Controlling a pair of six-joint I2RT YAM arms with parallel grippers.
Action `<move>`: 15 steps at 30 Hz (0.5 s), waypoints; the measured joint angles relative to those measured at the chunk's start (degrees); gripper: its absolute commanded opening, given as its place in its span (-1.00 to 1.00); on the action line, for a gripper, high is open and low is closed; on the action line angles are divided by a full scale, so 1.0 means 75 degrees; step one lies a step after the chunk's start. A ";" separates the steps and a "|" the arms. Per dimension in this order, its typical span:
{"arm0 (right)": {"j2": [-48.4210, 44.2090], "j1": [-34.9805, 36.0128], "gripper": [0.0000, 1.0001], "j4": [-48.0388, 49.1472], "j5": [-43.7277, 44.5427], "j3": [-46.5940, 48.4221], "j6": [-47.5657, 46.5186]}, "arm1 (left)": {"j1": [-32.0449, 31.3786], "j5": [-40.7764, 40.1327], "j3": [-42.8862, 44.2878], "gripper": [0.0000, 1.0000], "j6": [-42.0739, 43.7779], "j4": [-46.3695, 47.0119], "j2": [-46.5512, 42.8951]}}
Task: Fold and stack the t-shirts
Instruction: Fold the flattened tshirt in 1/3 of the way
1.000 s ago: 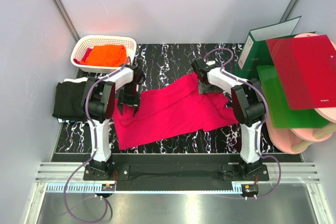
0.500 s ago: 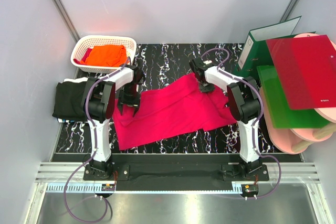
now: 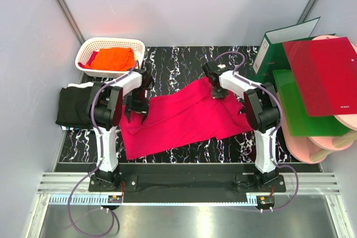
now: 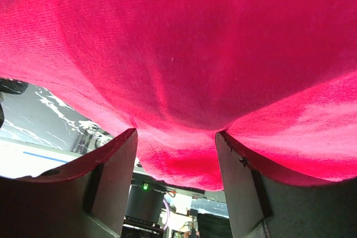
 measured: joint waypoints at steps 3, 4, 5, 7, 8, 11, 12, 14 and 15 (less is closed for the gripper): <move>-0.0379 0.0000 -1.00 -0.0017 -0.0015 -0.0152 0.0003 | -0.0003 0.0000 0.0015 0.25 0.0003 -0.0023 0.0015; -0.0542 0.0000 -1.00 -0.0023 -0.0012 -0.0181 0.0003 | -0.0003 0.0000 0.0020 0.25 0.0003 -0.0029 0.0023; -0.0740 0.0000 -1.00 -0.0026 -0.0009 -0.0198 0.0006 | -0.0003 0.0000 0.0029 0.25 0.0003 -0.0038 0.0029; -0.1023 0.0000 -1.00 -0.0032 -0.0003 -0.0198 0.0009 | -0.0003 0.0000 0.0035 0.25 0.0003 -0.0044 0.0035; -0.1163 0.0000 -1.00 -0.0038 -0.0003 -0.0198 0.0012 | -0.0003 0.0000 0.0035 0.25 0.0003 -0.0041 0.0035; -0.1419 0.0000 -1.00 -0.0102 -0.0003 -0.0195 0.0026 | -0.0003 0.0000 0.0041 0.25 0.0006 -0.0047 0.0044; -0.1445 -0.0003 -1.00 -0.0157 -0.0006 -0.0192 0.0029 | -0.0003 0.0000 0.0044 0.26 0.0006 -0.0050 0.0047; -0.1445 0.0000 -1.00 -0.0286 -0.0032 -0.0192 0.0032 | -0.0003 0.0000 0.0047 0.25 0.0029 -0.0050 0.0047; -0.1443 0.0000 -1.00 -0.0393 -0.0090 -0.0192 0.0032 | -0.0003 0.0000 0.0047 0.25 0.0035 -0.0050 0.0047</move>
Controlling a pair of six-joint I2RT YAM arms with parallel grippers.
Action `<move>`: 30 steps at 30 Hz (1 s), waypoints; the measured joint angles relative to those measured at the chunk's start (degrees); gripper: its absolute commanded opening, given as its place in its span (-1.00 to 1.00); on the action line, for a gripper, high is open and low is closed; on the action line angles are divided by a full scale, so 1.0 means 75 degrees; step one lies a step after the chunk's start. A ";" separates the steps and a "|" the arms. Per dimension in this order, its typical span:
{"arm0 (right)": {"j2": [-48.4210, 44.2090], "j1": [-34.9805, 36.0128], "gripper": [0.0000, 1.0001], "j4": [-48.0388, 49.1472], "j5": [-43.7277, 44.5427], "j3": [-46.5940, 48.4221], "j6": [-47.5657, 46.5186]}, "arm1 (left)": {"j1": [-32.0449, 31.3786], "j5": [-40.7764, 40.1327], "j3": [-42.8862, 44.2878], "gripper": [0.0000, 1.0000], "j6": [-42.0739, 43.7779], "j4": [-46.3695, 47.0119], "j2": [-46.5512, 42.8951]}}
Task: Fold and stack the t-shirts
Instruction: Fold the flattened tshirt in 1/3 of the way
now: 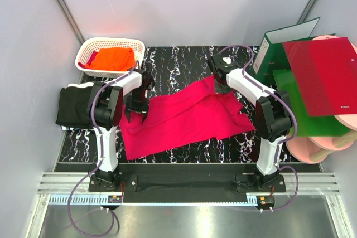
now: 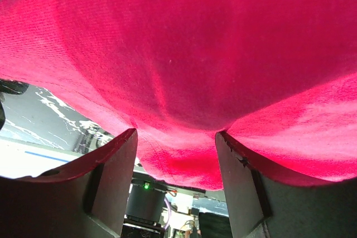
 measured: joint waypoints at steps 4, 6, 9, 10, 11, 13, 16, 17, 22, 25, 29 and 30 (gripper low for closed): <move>0.0000 0.0000 -1.00 -0.0452 -0.0184 0.0044 0.0029 | 0.0000 0.0000 0.0000 0.25 0.0020 -0.0020 0.0012; -0.0003 0.0000 -1.00 -0.0673 -0.0256 0.0119 0.0032 | 0.0000 0.0000 0.0000 0.25 0.0020 -0.0038 0.0017; -0.0003 0.0000 -1.00 -0.0959 -0.0277 0.0312 0.0032 | 0.0000 -0.0003 0.0000 0.25 0.0020 -0.0058 0.0023; -0.0003 0.0000 -1.00 -0.1067 -0.0315 0.0393 0.0029 | 0.0000 -0.0003 0.0000 0.25 0.0020 -0.0061 0.0023; -0.0003 0.0000 -1.00 -0.1169 -0.0367 0.0484 0.0029 | 0.0000 -0.0003 0.0000 0.25 0.0020 -0.0064 0.0026; -0.0003 0.0000 -1.00 -0.1349 -0.0463 0.0638 0.0029 | 0.0000 -0.0006 0.0000 0.25 0.0020 -0.0070 0.0029; -0.0032 0.0000 -1.00 -0.1588 -0.0662 0.0708 0.0044 | 0.0000 -0.0003 0.0000 0.26 0.0020 -0.0085 0.0035; -0.0044 0.0000 -1.00 -0.1676 -0.0734 0.0702 0.0052 | 0.0000 -0.0003 0.0000 0.25 0.0020 -0.0090 0.0038; -0.0149 0.0050 -1.00 -0.2049 -0.1046 0.0577 0.0058 | 0.0000 -0.0006 0.0000 0.25 0.0023 -0.0114 0.0050; -0.0245 0.0122 -1.00 -0.2311 -0.1236 0.0466 0.0058 | 0.0000 -0.0006 0.0000 0.25 0.0023 -0.0149 0.0064; -0.0271 0.0166 -1.00 -0.2416 -0.1396 0.0026 0.0064 | 0.0000 -0.0006 0.0003 0.26 0.0023 -0.0160 0.0067; -0.0242 0.0172 -1.00 -0.2451 -0.1434 -0.0137 0.0073 | 0.0000 -0.0009 0.0000 0.26 0.0023 -0.0163 0.0067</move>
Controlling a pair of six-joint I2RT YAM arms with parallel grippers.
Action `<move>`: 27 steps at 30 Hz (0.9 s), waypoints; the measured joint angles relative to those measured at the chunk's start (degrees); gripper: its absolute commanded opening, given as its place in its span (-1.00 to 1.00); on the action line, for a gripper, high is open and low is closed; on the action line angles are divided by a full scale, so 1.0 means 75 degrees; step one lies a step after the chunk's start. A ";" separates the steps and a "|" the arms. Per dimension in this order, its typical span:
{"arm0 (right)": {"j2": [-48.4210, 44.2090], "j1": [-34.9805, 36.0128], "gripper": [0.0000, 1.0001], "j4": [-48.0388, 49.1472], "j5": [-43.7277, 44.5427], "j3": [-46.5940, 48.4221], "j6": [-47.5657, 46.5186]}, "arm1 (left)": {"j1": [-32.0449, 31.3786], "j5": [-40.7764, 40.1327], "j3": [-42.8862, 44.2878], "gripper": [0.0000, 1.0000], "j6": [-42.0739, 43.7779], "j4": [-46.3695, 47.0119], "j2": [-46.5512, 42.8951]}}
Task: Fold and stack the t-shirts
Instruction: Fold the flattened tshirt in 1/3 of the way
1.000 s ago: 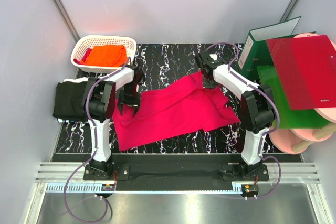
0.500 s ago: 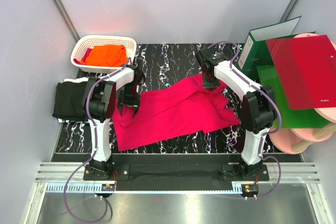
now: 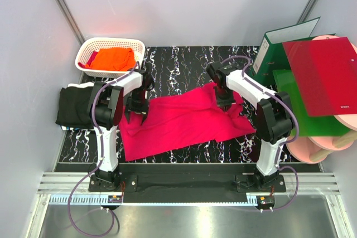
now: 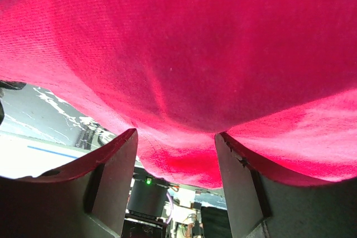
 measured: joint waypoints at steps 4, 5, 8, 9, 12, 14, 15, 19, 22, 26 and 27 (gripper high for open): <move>0.0326 0.0017 -0.39 -0.0023 -0.0032 -0.0501 0.0102 | 0.0000 -0.0015 0.0006 0.33 -0.0003 -0.0003 0.0000; 0.0449 0.0026 0.16 -0.0012 -0.0052 -0.0571 0.0140 | 0.0000 -0.0032 0.0009 0.41 -0.0003 -0.0012 0.0000; 0.0702 0.0061 0.87 0.0006 -0.0192 -0.0667 0.0207 | 0.0000 -0.0137 0.0044 0.54 0.0003 -0.0076 0.0000; 0.0717 0.0082 0.99 0.0000 -0.0198 -0.0667 0.0181 | 0.0000 -0.0163 0.0052 0.61 0.0006 -0.0093 0.0000; 0.0667 0.0166 0.99 0.0035 -0.0189 -0.0621 0.0125 | 0.0003 -0.0254 0.0125 0.67 -0.0006 -0.0137 0.0000; 0.0606 0.0198 0.99 0.0026 -0.0152 -0.0551 0.0093 | 0.0000 -0.0306 0.0216 0.65 -0.0009 -0.0108 0.0000; 0.0554 0.0207 0.99 0.0029 -0.0134 -0.0495 0.0067 | 0.0000 -0.0323 0.0265 0.57 -0.0020 -0.0073 0.0000; 0.0294 0.0207 1.00 0.0029 0.0003 -0.0128 -0.0017 | 0.0000 -0.0379 0.0536 -0.82 -0.0140 0.0093 -0.0003; 0.0163 0.0207 1.00 0.0058 0.0067 0.0195 -0.0052 | 0.0000 -0.0481 0.0679 -1.00 -0.0178 0.0198 -0.0055; 0.0154 0.0207 0.99 0.0102 0.0082 0.0510 -0.0114 | 0.0000 -0.0679 0.0726 -1.00 -0.0187 0.0239 -0.0122; 0.0154 0.0207 0.99 0.0099 0.0093 0.0554 -0.0140 | 0.0000 -0.0711 0.0726 -1.00 -0.0198 0.0236 -0.0117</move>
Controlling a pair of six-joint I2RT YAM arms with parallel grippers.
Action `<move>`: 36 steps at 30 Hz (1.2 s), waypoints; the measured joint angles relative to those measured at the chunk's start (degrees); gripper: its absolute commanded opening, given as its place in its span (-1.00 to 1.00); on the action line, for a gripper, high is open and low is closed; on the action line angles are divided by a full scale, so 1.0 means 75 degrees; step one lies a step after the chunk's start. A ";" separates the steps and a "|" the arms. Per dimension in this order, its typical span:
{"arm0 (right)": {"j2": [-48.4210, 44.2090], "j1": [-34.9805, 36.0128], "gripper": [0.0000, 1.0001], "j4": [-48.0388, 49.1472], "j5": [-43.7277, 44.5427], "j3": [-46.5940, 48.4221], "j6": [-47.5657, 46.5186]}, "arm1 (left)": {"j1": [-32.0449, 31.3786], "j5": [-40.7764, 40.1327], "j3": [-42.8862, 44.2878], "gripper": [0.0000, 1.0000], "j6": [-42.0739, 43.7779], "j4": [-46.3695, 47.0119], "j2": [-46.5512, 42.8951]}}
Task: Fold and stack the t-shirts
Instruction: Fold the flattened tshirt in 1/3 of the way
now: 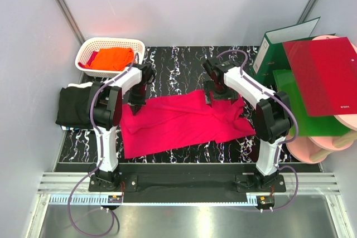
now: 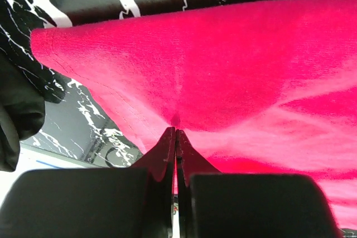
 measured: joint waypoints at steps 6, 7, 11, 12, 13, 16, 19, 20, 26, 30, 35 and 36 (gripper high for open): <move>0.0009 0.0000 0.98 -0.0015 0.0256 0.0466 -0.0134 | 0.0000 -0.0213 -0.0119 -1.00 -0.0131 -0.0009 0.0172; 0.0012 0.0000 0.98 -0.0012 0.0329 0.0568 -0.0143 | 0.0000 -0.0280 -0.0131 -1.00 -0.0154 -0.0012 0.0259; 0.0015 0.0000 0.98 0.0009 0.0603 0.0935 -0.0140 | -0.0003 -0.0769 0.0020 -1.00 -0.0283 -0.0306 0.0737; 0.0015 0.0000 0.98 0.0026 0.0664 0.1003 -0.0128 | -0.0009 -0.0886 0.0108 -1.00 -0.0321 -0.0417 0.0825; 0.0015 0.0000 0.97 0.0050 0.0723 0.1058 -0.0108 | -0.0015 -0.1023 0.0280 -1.00 -0.0364 -0.0548 0.0962; 0.0012 0.0000 0.98 0.0166 0.0839 0.1116 -0.0085 | -0.0015 -0.1524 0.1093 -1.00 -0.0460 -0.0930 0.1533; 0.0012 0.0000 0.97 0.0184 0.0906 0.1113 -0.0085 | -0.0015 -0.2005 0.2294 -1.00 -0.0542 -0.1186 0.2192; 0.0000 0.0000 0.98 0.0207 0.0921 0.1099 -0.0087 | -0.0015 -0.2136 0.2804 -1.00 -0.0557 -0.1224 0.2419; -0.0300 0.0000 1.00 0.0224 0.0953 0.0790 -0.0079 | -0.0015 -0.2416 0.4538 -0.96 -0.0612 -0.1014 0.3130; -0.0729 0.0000 0.99 0.0236 0.0836 0.0460 -0.0026 | -0.0017 -0.2323 0.4138 0.00 -0.0641 -0.0804 0.2702; -0.1859 -0.0003 0.99 0.0478 0.0449 -0.0568 0.0198 | -0.0017 -0.1853 0.2063 0.98 -0.0595 -0.0230 0.0280; -0.2081 -0.0006 1.00 0.0463 0.0376 -0.0778 0.0245 | -0.0017 -0.1784 0.1722 0.98 -0.0600 -0.0152 -0.0408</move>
